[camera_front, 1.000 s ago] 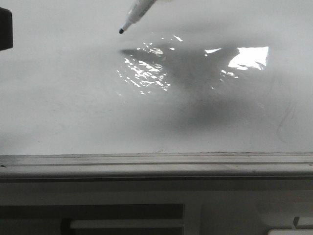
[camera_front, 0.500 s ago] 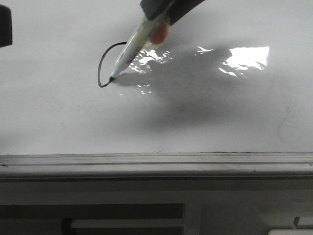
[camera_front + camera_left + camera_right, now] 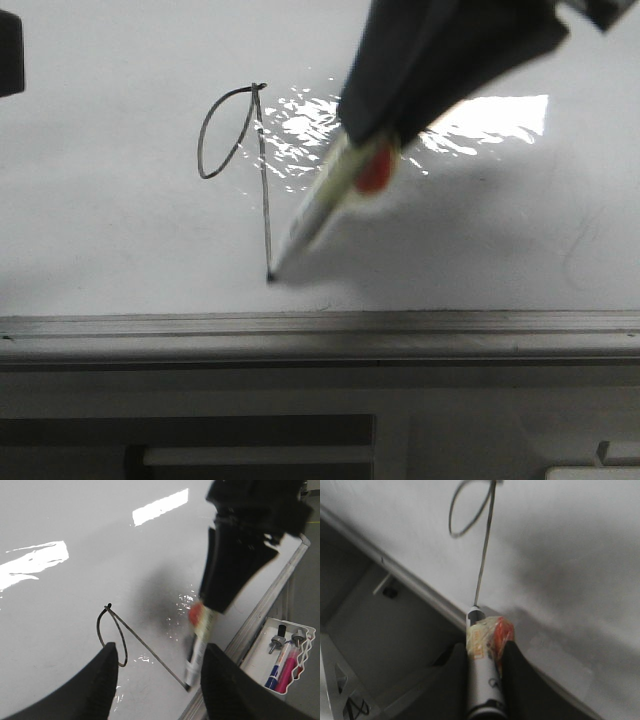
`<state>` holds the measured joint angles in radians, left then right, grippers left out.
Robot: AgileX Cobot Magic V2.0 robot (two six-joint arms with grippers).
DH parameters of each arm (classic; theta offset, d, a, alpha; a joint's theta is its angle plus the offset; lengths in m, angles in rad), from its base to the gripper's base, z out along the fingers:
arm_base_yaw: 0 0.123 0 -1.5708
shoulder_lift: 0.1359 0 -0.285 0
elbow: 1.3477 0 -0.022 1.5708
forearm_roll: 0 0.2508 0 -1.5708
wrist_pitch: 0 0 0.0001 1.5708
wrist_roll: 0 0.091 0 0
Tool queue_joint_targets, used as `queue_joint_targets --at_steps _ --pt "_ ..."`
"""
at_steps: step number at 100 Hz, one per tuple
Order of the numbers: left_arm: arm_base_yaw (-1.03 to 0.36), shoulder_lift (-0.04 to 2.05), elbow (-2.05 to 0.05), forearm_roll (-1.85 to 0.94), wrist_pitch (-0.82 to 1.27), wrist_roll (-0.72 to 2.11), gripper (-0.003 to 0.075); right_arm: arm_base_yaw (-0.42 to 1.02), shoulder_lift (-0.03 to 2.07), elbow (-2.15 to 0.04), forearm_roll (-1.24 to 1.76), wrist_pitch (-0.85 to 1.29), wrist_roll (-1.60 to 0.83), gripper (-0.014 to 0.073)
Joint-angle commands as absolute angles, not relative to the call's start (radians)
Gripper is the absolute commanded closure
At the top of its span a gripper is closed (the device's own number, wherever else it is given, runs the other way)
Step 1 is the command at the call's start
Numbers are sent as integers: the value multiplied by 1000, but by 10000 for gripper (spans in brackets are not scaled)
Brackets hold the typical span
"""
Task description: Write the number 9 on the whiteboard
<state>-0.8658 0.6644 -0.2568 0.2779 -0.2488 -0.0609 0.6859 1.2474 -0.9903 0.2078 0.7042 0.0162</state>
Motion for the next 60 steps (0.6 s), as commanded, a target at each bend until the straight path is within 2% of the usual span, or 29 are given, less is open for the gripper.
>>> queue_joint_targets --at_steps 1,26,60 --pt "-865 685 -284 296 -317 -67 364 715 1228 -991 155 602 19 650" --pt "-915 845 -284 377 -421 -67 362 801 1205 -1075 186 595 31 650" --pt "-928 1021 -350 371 -482 -67 363 880 1205 -1075 242 615 89 650"
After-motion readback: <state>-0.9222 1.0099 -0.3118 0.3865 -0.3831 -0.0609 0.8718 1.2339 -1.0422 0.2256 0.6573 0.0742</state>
